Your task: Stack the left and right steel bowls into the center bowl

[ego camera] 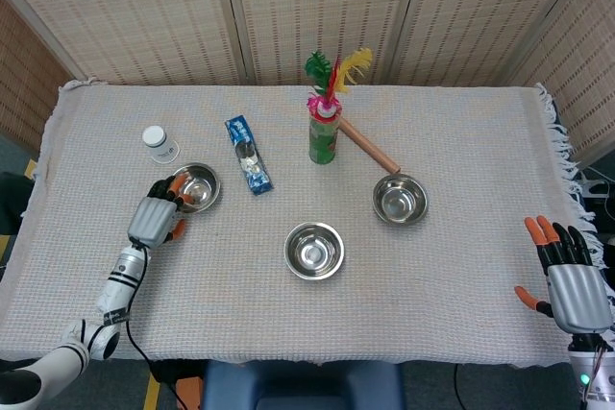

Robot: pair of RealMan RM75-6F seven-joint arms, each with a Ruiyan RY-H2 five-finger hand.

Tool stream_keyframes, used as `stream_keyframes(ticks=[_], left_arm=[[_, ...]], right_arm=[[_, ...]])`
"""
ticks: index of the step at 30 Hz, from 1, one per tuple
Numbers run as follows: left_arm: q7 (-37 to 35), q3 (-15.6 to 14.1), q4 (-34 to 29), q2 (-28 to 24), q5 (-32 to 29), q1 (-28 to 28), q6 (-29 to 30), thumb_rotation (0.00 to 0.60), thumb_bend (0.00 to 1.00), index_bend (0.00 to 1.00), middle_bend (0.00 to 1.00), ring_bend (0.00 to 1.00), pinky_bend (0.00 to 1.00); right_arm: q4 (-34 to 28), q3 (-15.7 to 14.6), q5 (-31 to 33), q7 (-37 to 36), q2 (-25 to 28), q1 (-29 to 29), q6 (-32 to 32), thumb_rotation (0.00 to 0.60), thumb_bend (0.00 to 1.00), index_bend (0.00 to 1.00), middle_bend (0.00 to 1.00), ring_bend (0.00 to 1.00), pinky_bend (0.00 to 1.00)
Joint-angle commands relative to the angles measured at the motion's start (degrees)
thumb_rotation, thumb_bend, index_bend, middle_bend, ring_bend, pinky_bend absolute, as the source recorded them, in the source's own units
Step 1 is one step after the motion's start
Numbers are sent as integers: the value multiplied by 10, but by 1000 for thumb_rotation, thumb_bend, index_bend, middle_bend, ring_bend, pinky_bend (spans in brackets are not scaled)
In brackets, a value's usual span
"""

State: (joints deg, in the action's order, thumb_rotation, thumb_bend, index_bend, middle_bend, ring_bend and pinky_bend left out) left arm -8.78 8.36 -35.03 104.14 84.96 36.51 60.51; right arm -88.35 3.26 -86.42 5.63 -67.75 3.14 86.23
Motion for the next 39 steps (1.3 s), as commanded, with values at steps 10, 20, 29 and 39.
stream_keyframes(ticks=[10,20,29,39], left_arm=[[-52,-17,148,75,16,27,36,600,419,578,72,0,130],[-37,-22,155,74,21,12,116,600,421,608,92,0,130],[7,-34,-22,35,55,-21,281,600,420,604,98,0,130],[186,-55,-336,-18,77,-7,223,600,419,577,90,0,135]], right_arm=[[-8,-1,6,-1,5,0,-7,600,45,0,0,0,0],[-15,-7,-1,-3,9,-1,-8,600,46,0,0,0,0],[-22,-14,-23,-15,14,-4,3,600,45,0,0,0,0],[-21,-17,-35,-38,22,-5,9,600,45,0,0,0,0]])
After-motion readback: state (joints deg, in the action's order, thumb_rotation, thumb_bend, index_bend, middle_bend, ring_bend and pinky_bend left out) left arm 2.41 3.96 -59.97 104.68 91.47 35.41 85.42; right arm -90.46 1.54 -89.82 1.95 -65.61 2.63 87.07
